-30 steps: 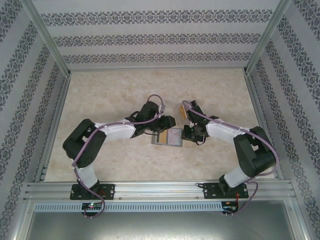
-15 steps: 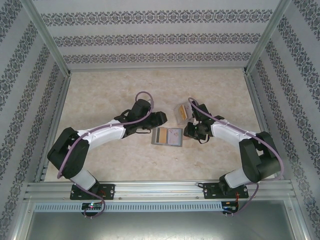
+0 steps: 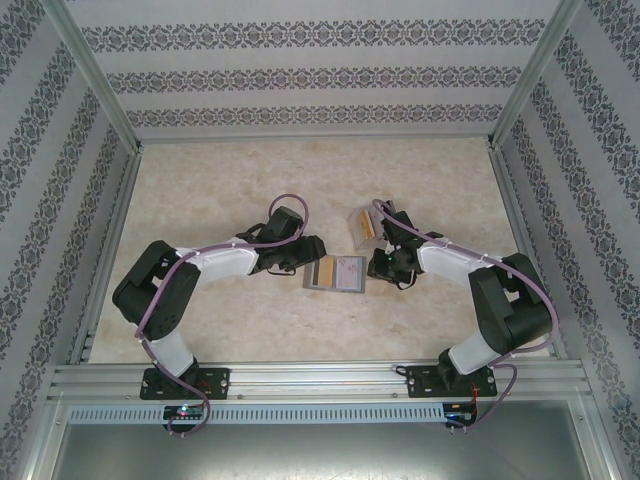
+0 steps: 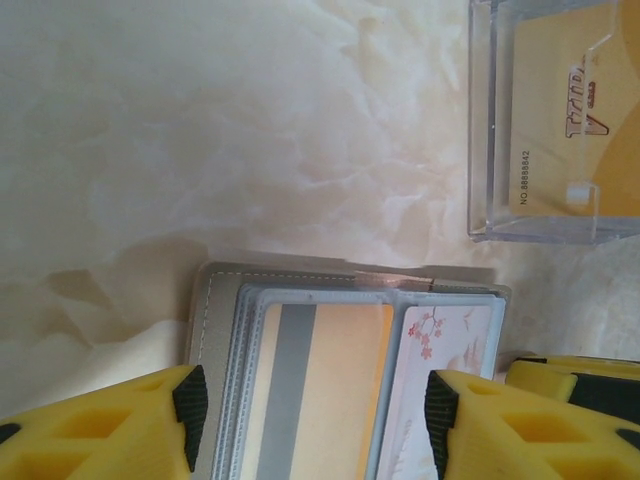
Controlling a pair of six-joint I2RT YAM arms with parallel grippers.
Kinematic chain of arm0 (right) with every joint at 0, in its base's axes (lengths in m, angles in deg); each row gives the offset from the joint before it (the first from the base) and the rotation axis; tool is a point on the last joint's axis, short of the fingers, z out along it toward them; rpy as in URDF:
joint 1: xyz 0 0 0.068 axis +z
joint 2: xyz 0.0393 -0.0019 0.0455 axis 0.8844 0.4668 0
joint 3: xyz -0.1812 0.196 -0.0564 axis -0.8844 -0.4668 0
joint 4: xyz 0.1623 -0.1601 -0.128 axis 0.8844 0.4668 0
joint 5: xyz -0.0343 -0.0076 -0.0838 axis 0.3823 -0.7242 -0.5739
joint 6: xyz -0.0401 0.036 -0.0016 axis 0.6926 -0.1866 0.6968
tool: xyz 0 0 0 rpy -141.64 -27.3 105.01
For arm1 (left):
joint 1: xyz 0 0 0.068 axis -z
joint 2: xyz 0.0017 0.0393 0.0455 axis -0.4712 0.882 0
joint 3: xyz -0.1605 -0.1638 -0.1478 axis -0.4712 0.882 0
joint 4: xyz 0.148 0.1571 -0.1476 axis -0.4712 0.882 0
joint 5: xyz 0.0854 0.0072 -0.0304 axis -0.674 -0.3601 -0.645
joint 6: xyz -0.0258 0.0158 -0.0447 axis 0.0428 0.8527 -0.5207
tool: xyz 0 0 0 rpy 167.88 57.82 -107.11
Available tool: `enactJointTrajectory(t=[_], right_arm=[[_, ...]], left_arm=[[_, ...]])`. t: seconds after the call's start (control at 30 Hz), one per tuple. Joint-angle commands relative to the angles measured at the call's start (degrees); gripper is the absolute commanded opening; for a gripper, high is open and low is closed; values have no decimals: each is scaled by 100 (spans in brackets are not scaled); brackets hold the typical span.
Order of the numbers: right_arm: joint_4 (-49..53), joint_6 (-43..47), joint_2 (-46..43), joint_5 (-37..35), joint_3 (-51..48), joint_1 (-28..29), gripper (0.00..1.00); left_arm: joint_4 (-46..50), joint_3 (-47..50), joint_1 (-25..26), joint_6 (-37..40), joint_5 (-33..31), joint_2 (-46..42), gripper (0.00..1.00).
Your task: Put the credit cards into the card holder
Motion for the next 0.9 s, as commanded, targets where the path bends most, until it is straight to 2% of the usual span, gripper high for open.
enactJointTrajectory(t=[0.0, 0.3, 0.5, 0.87], right_arm=[[49, -7, 71, -176, -134, 95, 25], [13, -36, 105, -173, -151, 116, 25], [25, -54, 132, -173, -125, 151, 25], [6, -51, 242, -196, -116, 182, 24]], left_arm=[[89, 63, -31, 115, -175, 49, 62], [216, -68, -22, 169, -37, 334, 61], [-29, 14, -15, 125, 193, 420, 60], [-973, 81, 4, -119, 978, 270, 44]])
